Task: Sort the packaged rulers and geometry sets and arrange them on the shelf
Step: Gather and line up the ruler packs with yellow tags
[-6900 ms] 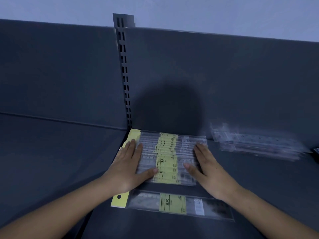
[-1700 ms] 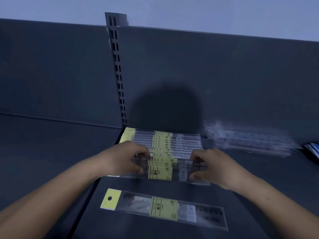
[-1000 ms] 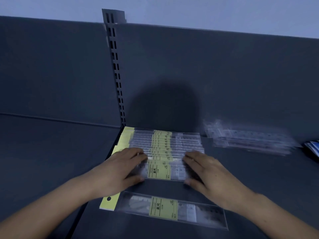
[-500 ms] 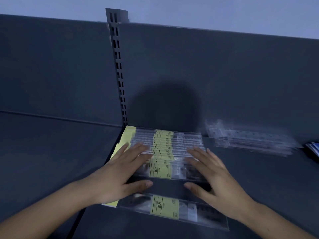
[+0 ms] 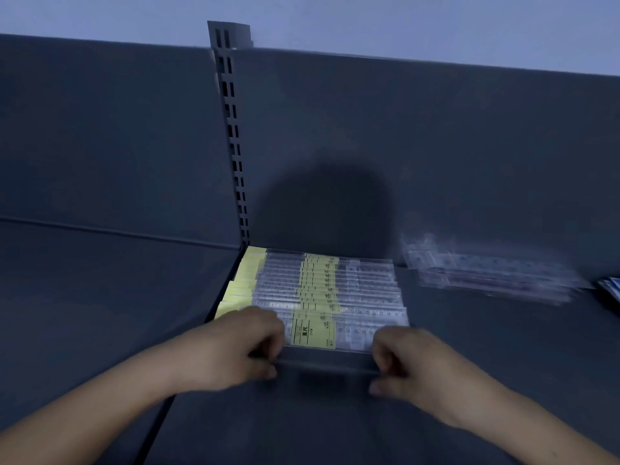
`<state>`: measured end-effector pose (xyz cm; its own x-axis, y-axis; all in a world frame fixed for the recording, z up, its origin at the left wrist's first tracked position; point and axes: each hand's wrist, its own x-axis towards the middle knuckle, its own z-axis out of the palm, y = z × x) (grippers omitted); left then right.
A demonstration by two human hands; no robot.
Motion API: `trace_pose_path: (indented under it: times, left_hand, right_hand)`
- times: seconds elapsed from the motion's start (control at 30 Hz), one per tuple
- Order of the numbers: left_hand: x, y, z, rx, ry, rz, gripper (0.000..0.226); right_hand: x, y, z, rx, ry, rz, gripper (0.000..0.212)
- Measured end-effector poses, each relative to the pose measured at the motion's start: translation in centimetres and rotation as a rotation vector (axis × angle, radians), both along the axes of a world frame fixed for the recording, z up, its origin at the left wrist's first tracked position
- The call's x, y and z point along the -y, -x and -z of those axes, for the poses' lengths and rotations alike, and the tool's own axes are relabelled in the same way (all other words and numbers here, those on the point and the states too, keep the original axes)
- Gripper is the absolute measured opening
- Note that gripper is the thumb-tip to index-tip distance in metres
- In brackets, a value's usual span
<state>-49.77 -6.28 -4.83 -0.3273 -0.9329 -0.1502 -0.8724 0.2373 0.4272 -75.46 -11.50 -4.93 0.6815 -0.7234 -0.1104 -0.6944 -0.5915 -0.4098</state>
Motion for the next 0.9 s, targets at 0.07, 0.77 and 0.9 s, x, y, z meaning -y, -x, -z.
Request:
trace_pose_path:
  times: [0.07, 0.77, 0.9]
  left_hand:
    - [0.7, -0.4, 0.4, -0.086, 0.117, -0.107, 0.018]
    - [0.9, -2.8, 1.2, -0.219, -0.023, -0.518, 0.076]
    - [0.8, -1.4, 2.7, -0.348, -0.004, -0.541, 0.078]
  right_hand:
    - [0.7, 0.1, 0.3, 0.082, 0.101, 0.068, 0.035]
    - [0.7, 1.1, 3.5, -0.036, 0.057, 0.060, 0.090]
    - [-0.9, 0.2, 3.8, 0.061, -0.018, 0.183, 0.075]
